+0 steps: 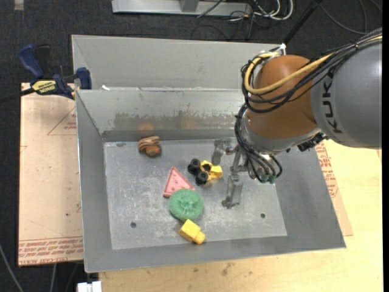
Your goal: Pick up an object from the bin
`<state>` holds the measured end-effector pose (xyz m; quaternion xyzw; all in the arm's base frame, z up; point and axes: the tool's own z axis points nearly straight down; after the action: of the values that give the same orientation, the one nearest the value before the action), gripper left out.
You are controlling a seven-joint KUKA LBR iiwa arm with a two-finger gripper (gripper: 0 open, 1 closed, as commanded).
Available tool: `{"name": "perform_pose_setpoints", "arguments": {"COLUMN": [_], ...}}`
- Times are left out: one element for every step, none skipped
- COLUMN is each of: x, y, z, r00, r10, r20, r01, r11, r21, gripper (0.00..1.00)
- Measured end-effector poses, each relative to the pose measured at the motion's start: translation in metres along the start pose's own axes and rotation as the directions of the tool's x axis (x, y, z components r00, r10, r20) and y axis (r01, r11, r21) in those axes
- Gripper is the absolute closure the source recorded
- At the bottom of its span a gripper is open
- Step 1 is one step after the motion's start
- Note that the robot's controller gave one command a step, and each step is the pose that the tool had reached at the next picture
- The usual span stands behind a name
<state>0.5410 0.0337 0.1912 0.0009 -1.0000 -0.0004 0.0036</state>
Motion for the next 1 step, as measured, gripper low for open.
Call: {"name": "perform_pose_setpoints", "arguments": {"x": [-0.0017], "y": [-0.0002], "z": [-0.0044], "r00": [1.000], "r10": [0.001], "r20": [0.008], "r01": [-0.001], "r11": [1.000], "r21": [0.000], "gripper": [0.00]}}
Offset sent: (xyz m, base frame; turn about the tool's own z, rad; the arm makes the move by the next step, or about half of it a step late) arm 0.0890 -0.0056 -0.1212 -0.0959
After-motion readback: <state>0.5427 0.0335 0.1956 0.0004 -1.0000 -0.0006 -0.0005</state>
